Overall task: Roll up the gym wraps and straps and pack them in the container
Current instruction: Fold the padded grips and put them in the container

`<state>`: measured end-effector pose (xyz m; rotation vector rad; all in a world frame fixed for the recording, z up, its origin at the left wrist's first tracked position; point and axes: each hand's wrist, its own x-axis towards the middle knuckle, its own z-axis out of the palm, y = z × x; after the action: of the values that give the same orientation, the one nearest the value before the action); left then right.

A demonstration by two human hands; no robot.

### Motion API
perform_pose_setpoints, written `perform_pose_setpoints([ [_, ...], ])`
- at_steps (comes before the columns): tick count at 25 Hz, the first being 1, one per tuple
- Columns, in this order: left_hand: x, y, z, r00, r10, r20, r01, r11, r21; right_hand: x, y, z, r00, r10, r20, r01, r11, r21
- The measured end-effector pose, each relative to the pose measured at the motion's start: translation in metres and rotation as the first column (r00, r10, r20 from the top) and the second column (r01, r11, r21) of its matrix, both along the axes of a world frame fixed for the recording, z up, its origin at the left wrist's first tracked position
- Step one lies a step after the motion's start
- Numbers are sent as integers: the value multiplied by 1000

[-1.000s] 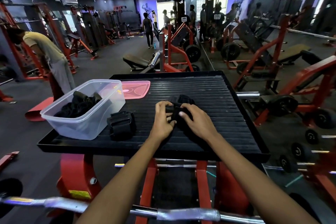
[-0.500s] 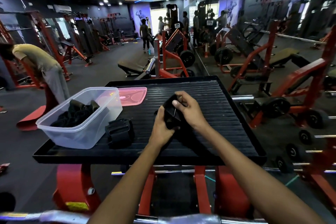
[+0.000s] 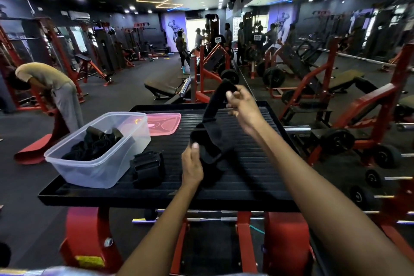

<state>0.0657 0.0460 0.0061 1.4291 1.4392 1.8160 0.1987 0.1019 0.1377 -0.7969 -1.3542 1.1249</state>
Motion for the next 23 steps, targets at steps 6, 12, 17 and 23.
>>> perform_pose_setpoints([
  [6, -7, 5, 5, 953, 116, 282, -66, 981, -182, 4, 0, -20, 990, 118, -76, -121, 992, -24],
  [12, -2, 11, 2, 937, 140, 321, -92, 983, -160, 25, 7, -20, 885, -170, -433, 173, 984, -32],
  [17, -13, 14, 10, 991, -9, 133, 26, 992, -125, 36, -3, -52, 877, -87, -473, 32, 992, -123],
  [23, -44, 23, 41, 872, -377, -313, 265, 900, -346, 48, -10, -70, 699, 11, -715, -223, 953, -203],
])
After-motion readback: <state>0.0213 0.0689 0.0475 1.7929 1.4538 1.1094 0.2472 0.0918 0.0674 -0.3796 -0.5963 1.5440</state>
